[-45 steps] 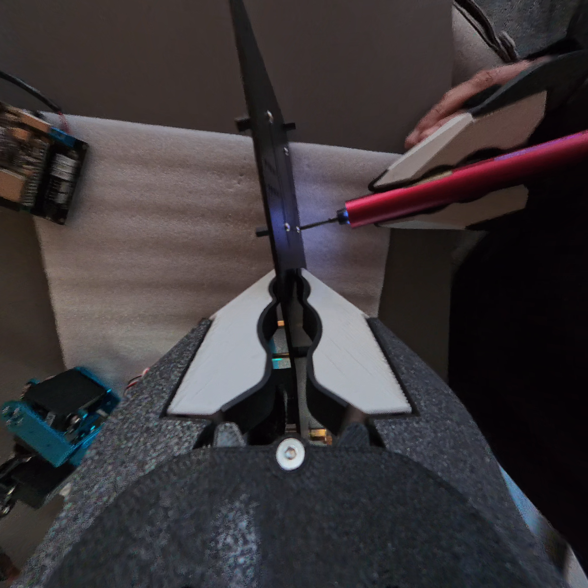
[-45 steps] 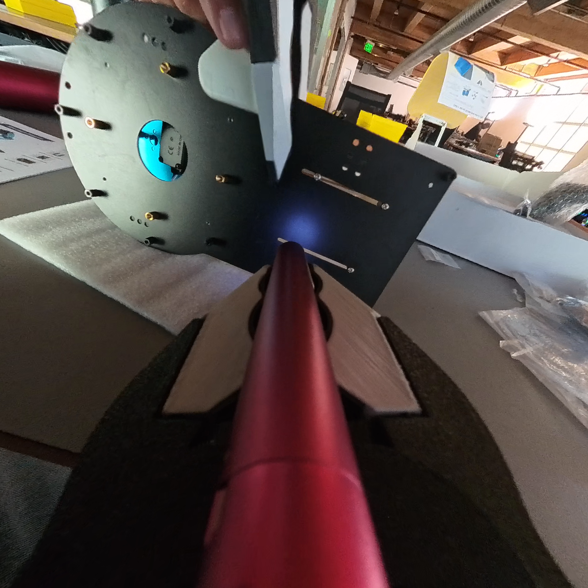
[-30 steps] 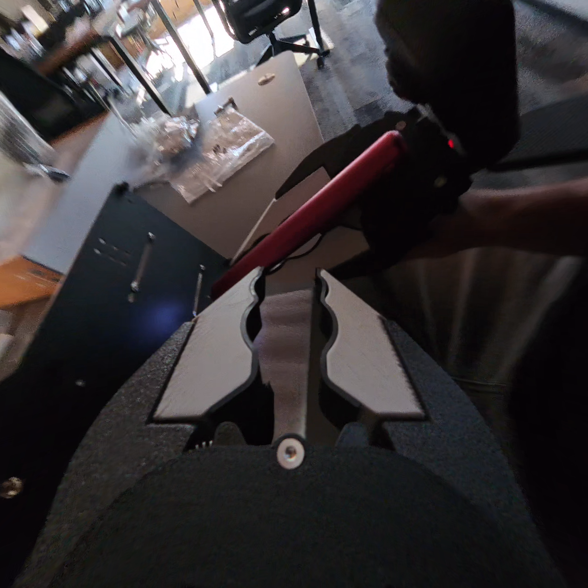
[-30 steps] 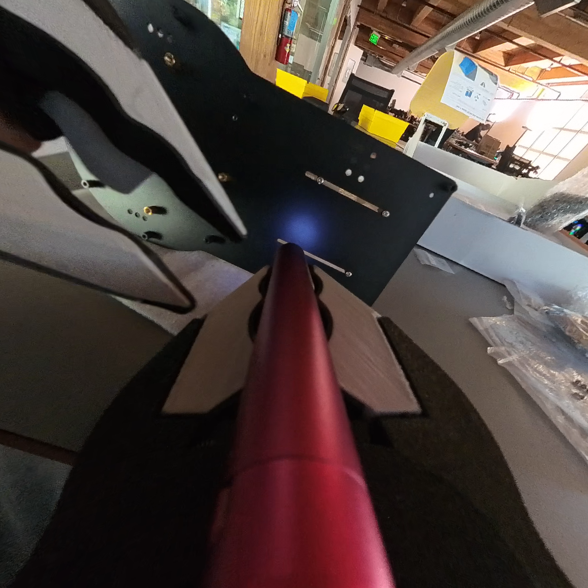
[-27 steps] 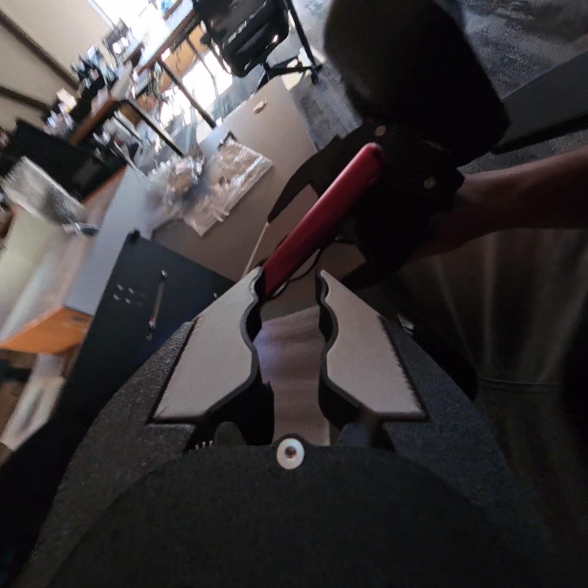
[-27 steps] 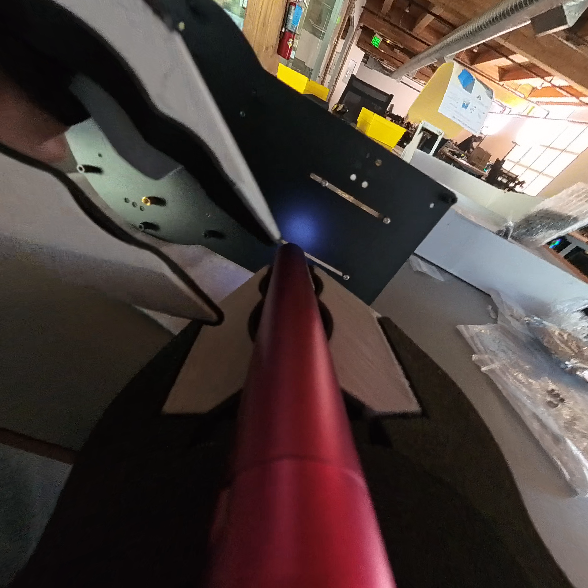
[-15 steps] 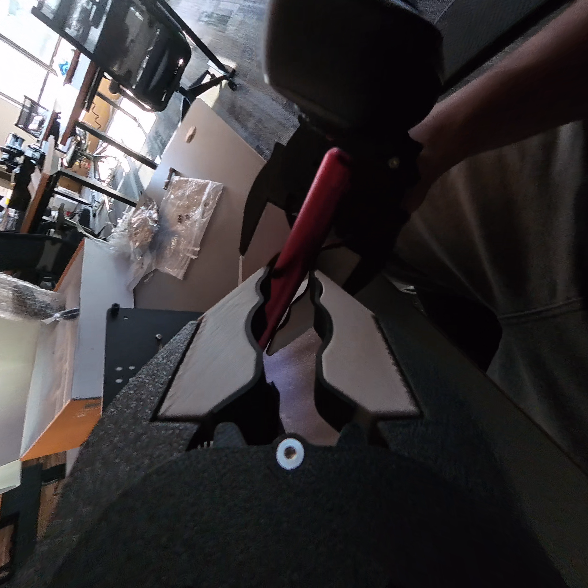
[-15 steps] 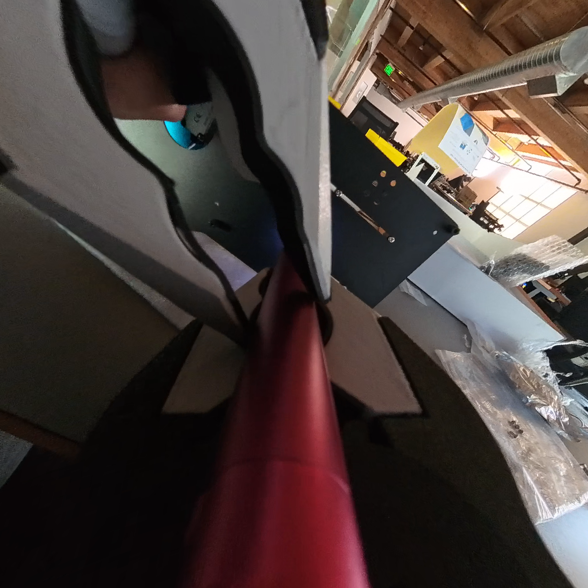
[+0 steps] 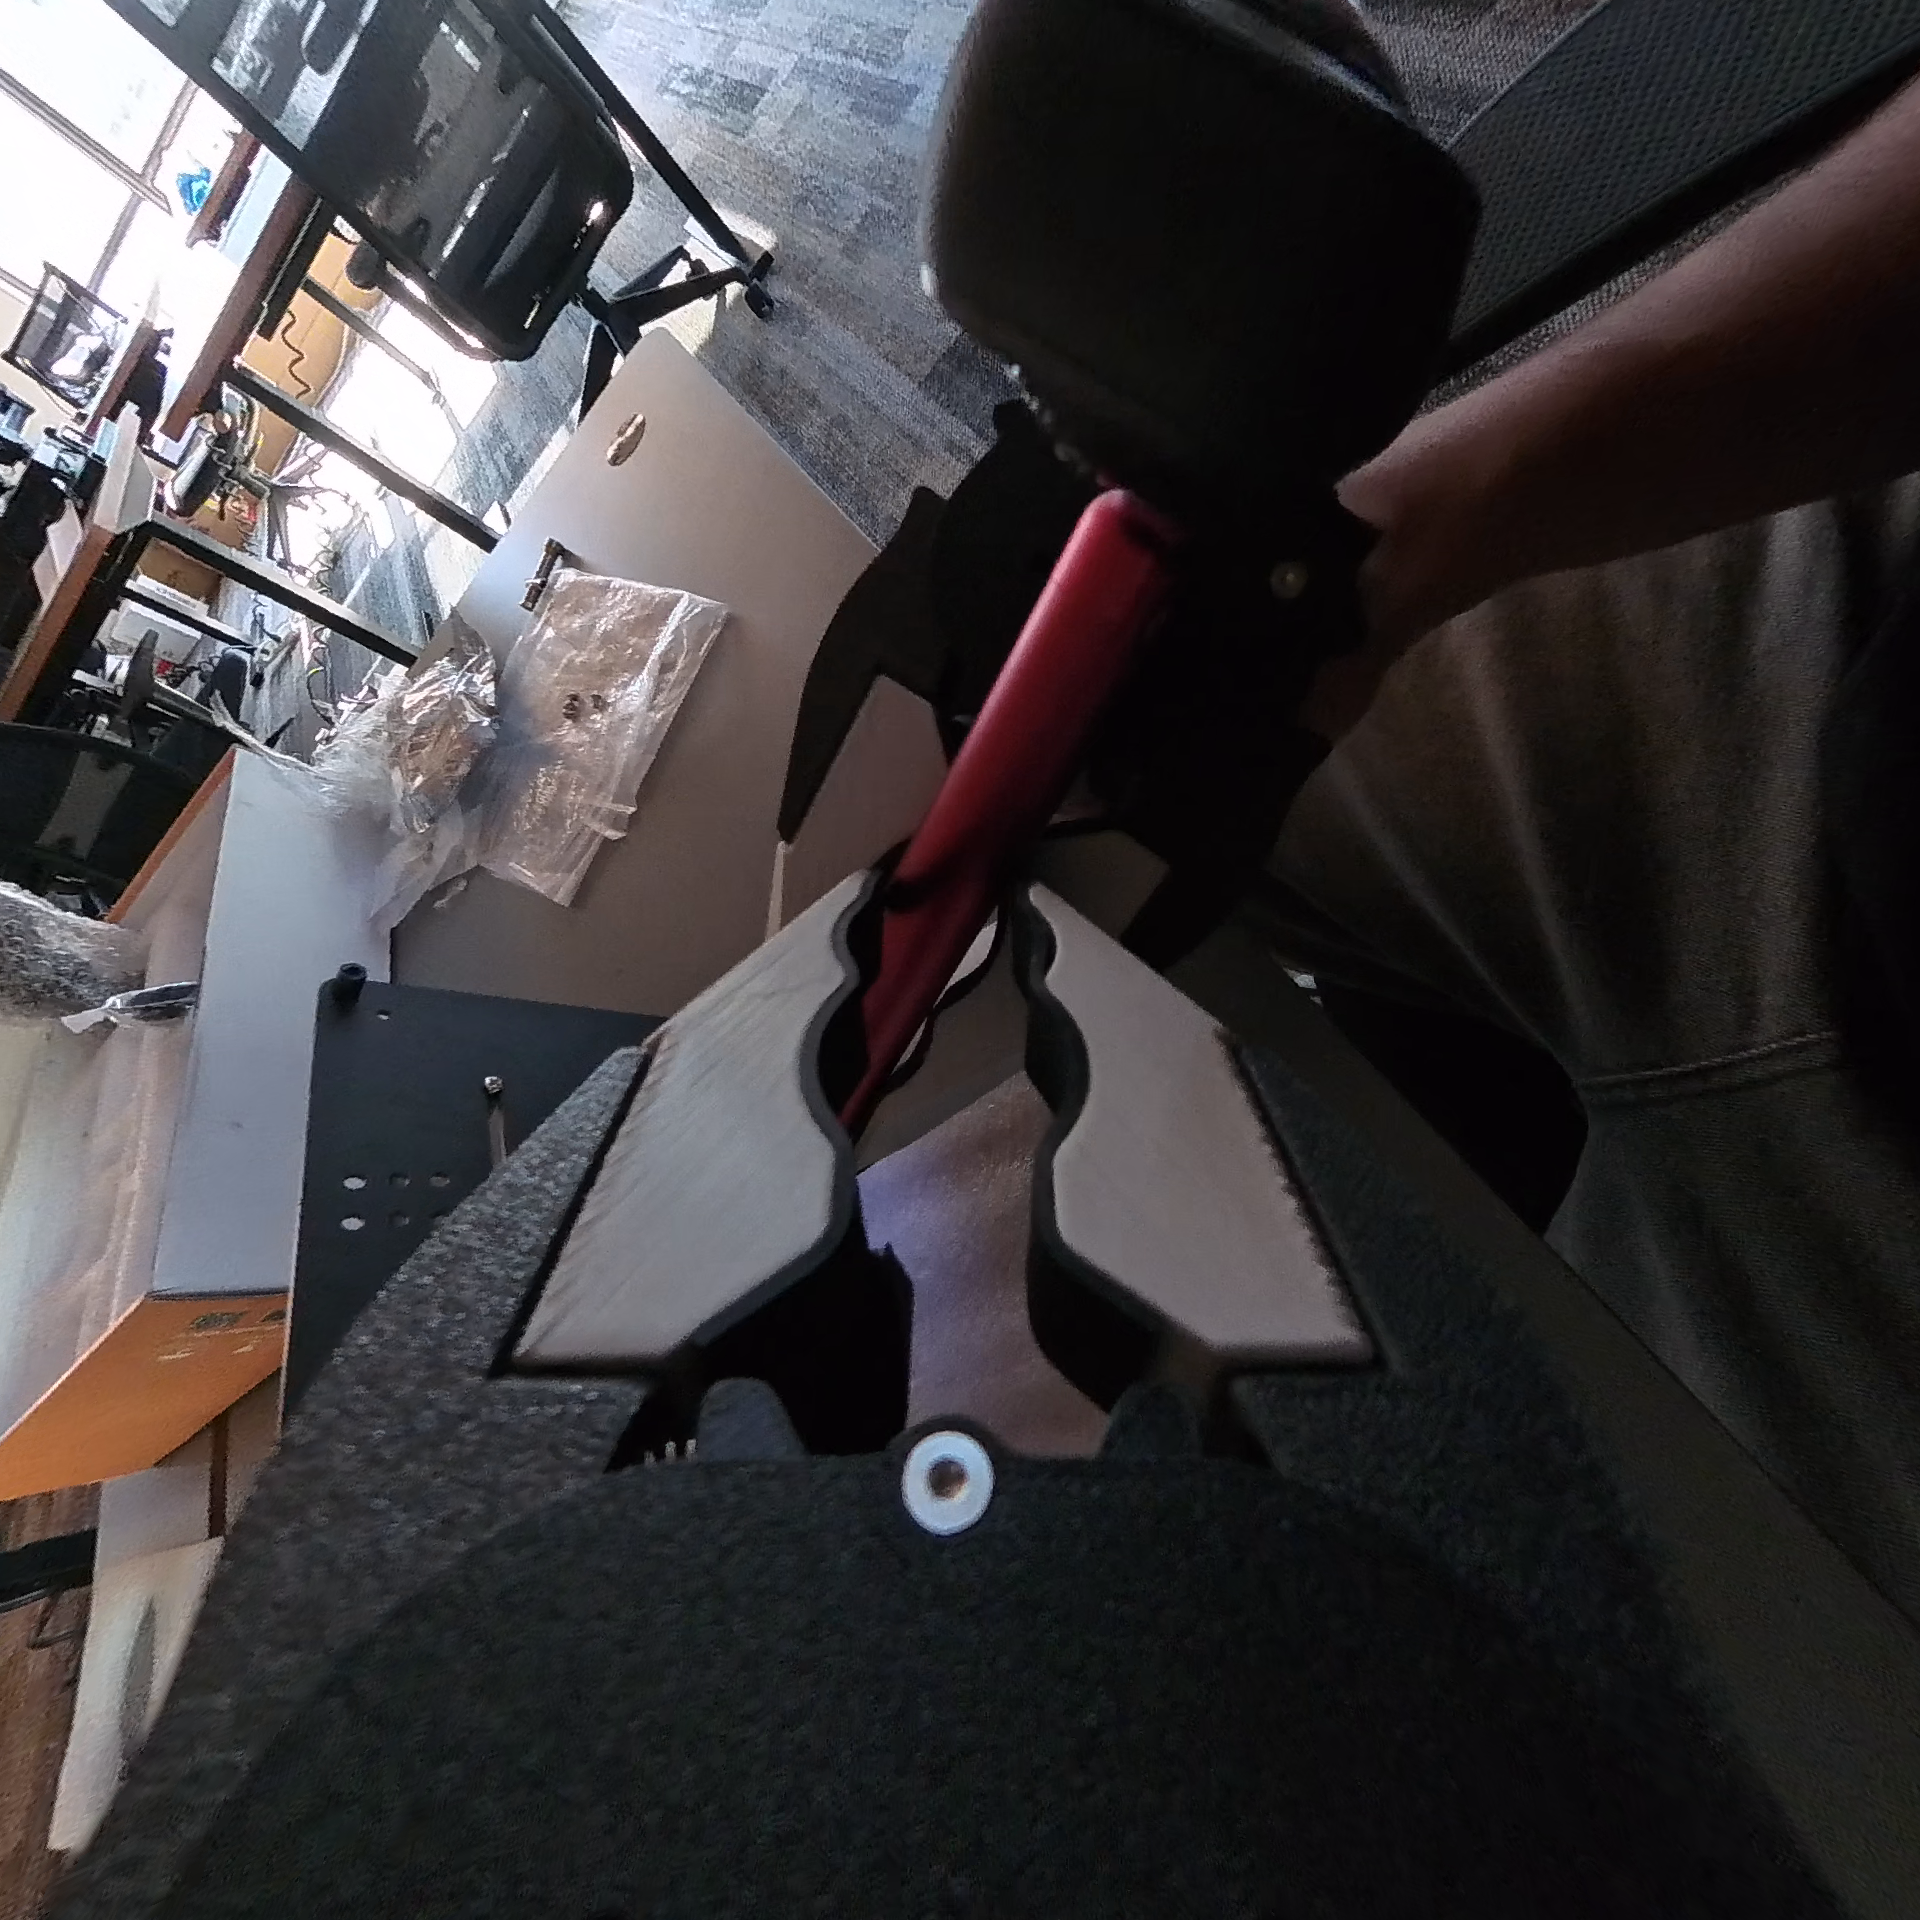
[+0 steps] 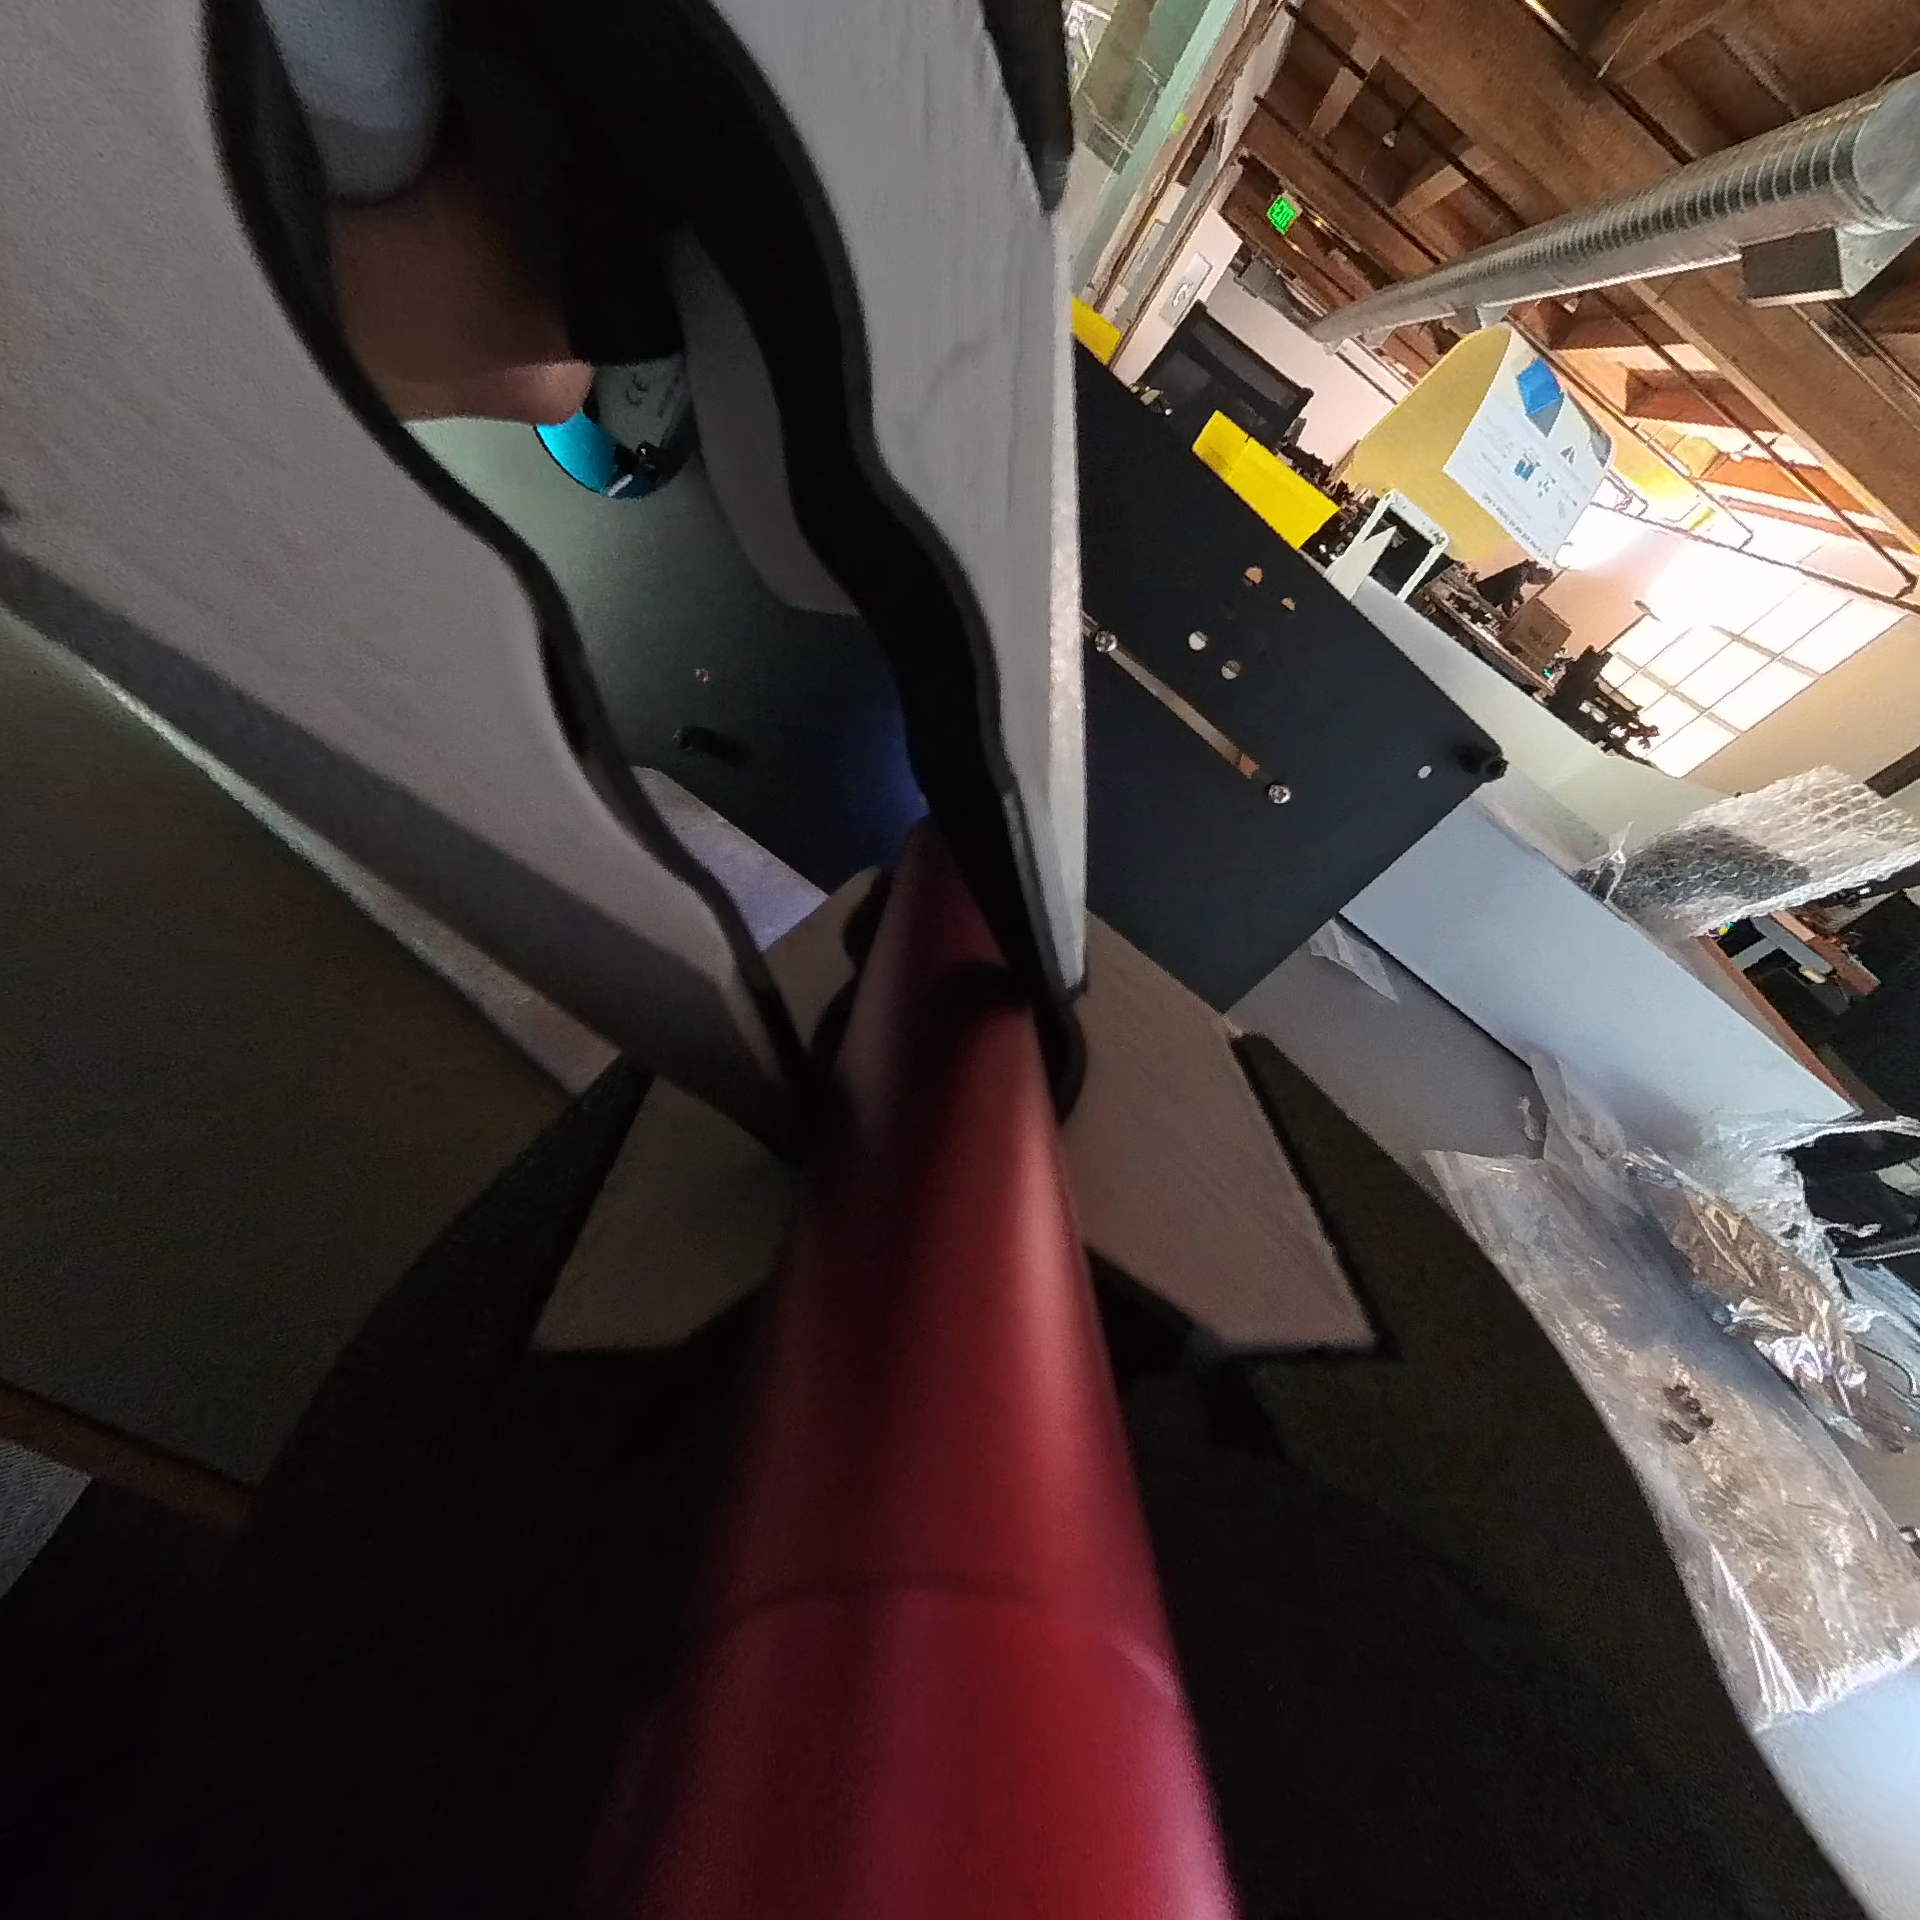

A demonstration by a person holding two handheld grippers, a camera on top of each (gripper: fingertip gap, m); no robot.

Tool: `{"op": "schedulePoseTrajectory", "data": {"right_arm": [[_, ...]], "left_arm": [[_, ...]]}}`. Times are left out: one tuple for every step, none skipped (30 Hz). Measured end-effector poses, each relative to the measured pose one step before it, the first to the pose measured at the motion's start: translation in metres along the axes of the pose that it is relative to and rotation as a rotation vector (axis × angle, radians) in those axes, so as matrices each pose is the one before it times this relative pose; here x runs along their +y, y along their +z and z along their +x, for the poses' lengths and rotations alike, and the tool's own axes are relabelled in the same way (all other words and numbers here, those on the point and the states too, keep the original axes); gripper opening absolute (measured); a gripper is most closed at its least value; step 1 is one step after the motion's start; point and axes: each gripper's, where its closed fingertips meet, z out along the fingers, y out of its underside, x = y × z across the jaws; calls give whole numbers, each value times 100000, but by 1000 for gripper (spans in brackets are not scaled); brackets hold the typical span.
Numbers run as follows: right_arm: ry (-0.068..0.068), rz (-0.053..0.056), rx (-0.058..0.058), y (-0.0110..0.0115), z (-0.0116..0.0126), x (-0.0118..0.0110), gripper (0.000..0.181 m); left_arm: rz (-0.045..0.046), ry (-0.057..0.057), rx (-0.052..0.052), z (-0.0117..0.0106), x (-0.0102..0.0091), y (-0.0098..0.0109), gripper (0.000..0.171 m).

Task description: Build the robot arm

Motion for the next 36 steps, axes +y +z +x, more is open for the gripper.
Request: {"op": "schedulePoseTrajectory", "data": {"right_arm": [[273,-38,-15,-3,-2,17,22],[66,-95,-23,-2,0,17,22],[159,-87,112,7,10,13,22],[324,-192,347,4,20,20,22],[193,-158,308,7,23,15,22],[-155,-55,-8,8,-23,10,22],[-9,-88,-38,12,-11,5,22],[631,-150,-207,3,12,9,23],[1321,6,-252,1,31,-27,22],[747,15,-29,-9,31,-21,22],[-320,161,260,-21,23,-14,22],[-853,132,984,-23,43,-18,21],[-1298,95,1430,-21,54,-6,21],[-1042,136,1144,-35,35,0,22],[-574,25,418,-13,-15,12,22],[-93,29,49,-21,-7,-13,22],[-218,179,201,-15,-8,-17,22],[-526,121,574,-32,13,-16,22],[-793,384,706,-51,2,-43,23],[-757,650,421,-87,-14,-69,23],[-477,459,75,-81,-56,-18,22],[-302,580,188,-95,-24,-62,22],[-316,983,71,-84,-33,-113,22],[-29,201,-705,-11,-97,-2,21],[596,102,-566,9,-6,-35,21],[146,253,-216,3,4,-29,21],[-17,-198,135,10,10,42,21],[337,-58,34,7,20,-3,21],[32,-39,-34,-3,-7,6,21],[329,-74,-192,7,3,19,21],[296,-72,-169,16,5,15,21],[-100,-92,-100,8,-27,10,21],[558,-105,-412,6,-25,10,21],[927,100,-607,5,13,-31,21],[742,52,-434,12,18,-23,21],[227,-62,66,16,24,1,21]], "left_arm": [[156,-392,-106,-12,3,5,24],[77,-427,-114,-2,-9,0,24],[26,-300,-183,0,2,-10,24],[-28,-227,-200,-12,4,-2,24],[-90,-214,-68,-11,15,-12,24],[-130,-61,-102,14,14,-10,24],[-47,-7,-327,-3,15,0,24],[148,29,-528,-42,-12,2,24],[207,-86,-488,-52,-39,-3,24],[92,-329,-160,-33,-22,15,24],[72,-91,-57,-4,-24,6,24],[120,161,-252,-10,7,17,24],[49,-152,-113,2,14,8,24],[-21,-453,138,21,22,5,24],[-36,-395,152,36,35,-9,24],[90,-342,13,15,9,-12,24],[107,-553,21,9,24,-10,24],[90,-709,142,16,22,-4,24],[93,-428,211,49,44,-19,24],[42,-150,308,63,42,-12,24],[-59,71,179,58,60,-15,25],[-59,192,62,34,25,-7,25],[-127,109,199,32,22,-27,25],[-166,146,283,27,44,-19,25],[189,-16,44,-18,-12,-39,25],[158,-455,194,-23,-14,-15,25],[1,-373,205,-22,15,-4,25],[88,23,110,-6,-4,-5,25],[7,86,98,-14,-6,-10,25],[-30,0,-138,-20,-9,16,25],[-84,128,-82,-13,-2,6,25],[-156,324,33,2,13,0,25],[-63,73,-78,-18,-5,-4,25],[83,-365,-266,-61,-42,-2,24],[39,-397,-188,-55,-35,1,24],[-97,-189,21,-30,-2,2,24]]}}
